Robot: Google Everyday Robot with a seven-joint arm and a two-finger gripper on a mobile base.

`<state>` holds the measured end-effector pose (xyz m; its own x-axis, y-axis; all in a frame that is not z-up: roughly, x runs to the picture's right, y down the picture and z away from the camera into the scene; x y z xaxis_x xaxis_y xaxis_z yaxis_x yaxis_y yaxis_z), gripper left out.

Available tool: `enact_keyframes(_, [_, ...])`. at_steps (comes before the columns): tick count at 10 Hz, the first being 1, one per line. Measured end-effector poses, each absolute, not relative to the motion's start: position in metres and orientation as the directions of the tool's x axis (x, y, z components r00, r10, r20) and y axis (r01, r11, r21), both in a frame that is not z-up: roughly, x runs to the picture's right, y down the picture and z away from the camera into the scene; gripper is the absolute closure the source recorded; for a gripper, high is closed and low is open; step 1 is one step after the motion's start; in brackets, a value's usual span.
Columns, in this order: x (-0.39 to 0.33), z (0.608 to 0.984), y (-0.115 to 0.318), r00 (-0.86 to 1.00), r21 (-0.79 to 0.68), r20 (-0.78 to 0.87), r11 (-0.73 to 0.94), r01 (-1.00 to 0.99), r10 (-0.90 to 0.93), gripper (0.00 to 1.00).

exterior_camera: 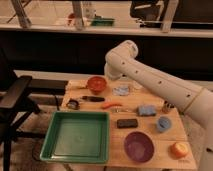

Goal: Place pepper in tray

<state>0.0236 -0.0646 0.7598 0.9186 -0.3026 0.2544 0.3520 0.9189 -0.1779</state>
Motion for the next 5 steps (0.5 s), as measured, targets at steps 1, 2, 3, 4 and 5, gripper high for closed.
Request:
enact_keyframes(1, [0.022,0.756,-0.068,0.915,-0.177,0.258,0.917,0.359,-0.308,0.98])
enact_keyframes(2, [0.019,0.756,-0.068,0.911,-0.184,0.269,0.912,0.368,-0.313,0.99])
enact_keyframes(3, [0.018,0.761,-0.066,0.909,-0.191,0.275,0.908,0.372,-0.314,0.95])
enact_keyframes(4, [0.016,0.769,-0.061,0.907,-0.201,0.282,0.905,0.376,-0.314,0.87])
enact_keyframes(5, [0.016,0.778,-0.056,0.906,-0.209,0.284,0.902,0.378,-0.314,0.76])
